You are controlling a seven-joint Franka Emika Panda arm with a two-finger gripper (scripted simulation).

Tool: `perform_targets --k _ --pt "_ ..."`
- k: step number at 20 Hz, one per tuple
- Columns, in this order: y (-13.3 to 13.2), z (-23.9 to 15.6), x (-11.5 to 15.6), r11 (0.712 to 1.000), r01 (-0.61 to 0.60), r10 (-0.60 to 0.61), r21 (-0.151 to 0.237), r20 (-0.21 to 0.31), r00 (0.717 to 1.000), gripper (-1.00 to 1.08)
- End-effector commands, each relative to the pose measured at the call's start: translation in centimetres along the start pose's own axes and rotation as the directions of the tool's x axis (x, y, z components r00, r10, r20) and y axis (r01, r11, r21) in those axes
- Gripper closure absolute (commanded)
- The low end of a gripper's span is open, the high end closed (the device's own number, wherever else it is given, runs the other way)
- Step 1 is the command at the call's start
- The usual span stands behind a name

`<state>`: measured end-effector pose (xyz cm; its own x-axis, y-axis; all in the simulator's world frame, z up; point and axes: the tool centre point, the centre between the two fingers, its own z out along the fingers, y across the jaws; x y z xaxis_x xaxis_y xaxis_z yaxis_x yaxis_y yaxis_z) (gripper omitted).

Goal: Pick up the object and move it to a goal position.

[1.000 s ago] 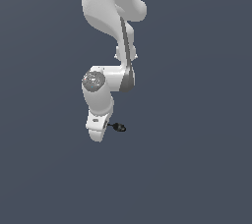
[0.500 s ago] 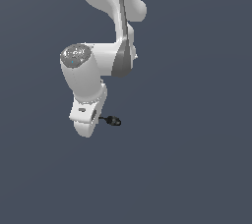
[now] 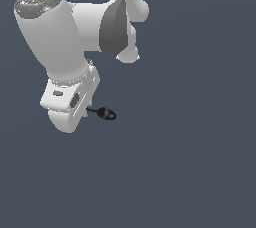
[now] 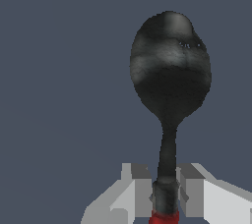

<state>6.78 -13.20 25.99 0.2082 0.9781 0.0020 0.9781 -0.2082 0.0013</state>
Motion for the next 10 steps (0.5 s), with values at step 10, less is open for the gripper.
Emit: perform_targets --k 10 --pt "1.8 -6.0 -0.8 1.0 -0.001 0.001 0.001 0.001 1.0 1.08"
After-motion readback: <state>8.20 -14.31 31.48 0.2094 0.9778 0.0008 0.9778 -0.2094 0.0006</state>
